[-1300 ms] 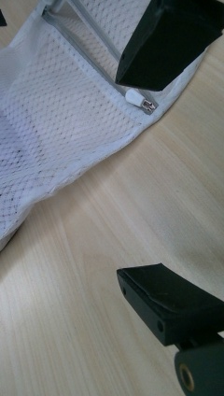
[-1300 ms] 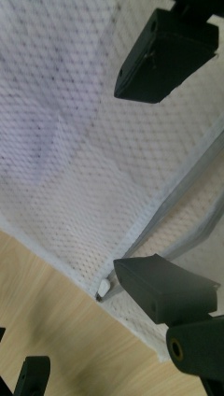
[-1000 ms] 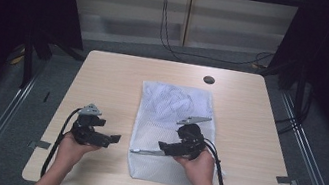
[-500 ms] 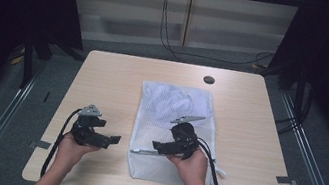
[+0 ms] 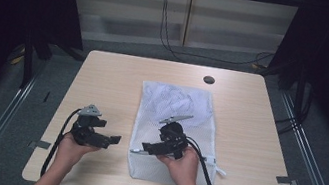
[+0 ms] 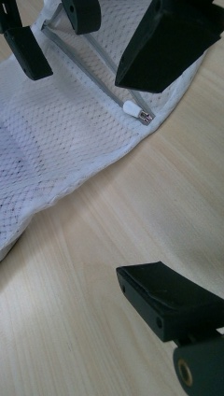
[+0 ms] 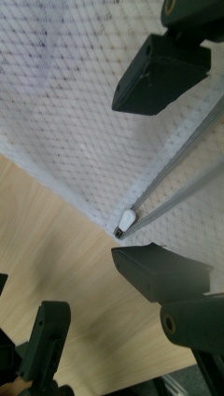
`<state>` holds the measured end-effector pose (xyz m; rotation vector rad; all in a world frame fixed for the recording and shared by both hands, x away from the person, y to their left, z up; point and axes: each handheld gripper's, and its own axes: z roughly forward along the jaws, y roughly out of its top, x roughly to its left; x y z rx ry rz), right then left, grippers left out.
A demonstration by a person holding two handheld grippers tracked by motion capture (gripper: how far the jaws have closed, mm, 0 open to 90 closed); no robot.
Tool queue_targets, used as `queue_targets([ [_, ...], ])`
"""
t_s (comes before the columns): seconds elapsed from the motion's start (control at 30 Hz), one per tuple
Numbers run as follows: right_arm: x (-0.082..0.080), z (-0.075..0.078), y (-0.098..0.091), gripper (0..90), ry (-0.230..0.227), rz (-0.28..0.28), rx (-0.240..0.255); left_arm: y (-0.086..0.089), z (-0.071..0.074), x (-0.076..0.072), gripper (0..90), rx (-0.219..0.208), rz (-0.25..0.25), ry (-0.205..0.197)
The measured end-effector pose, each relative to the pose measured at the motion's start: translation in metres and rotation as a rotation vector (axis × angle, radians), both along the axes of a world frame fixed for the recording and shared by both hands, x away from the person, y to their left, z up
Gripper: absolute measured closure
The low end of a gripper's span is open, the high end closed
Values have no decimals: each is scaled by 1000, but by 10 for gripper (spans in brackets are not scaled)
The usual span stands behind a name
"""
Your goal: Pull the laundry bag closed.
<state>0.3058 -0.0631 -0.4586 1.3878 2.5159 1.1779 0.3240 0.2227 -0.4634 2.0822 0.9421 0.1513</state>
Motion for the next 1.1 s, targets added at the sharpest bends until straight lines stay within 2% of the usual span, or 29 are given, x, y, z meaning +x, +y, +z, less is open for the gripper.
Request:
queue_targets([
  [0.2,1,-4,4,413,33,34,60,-1,0,0,85,-5,-1,1],
  [0.4,2,-9,11,500,90,43,70,-1,0,0,86,-4,-7,4],
  [0.67,2,-15,18,543,139,59,82,-3,-2,0,85,12,-20,11],
  [0.8,4,-19,21,576,145,63,94,-3,-1,0,86,7,-20,11],
  [1.1,7,-24,28,636,172,52,80,-3,-1,0,88,5,-13,8],
])
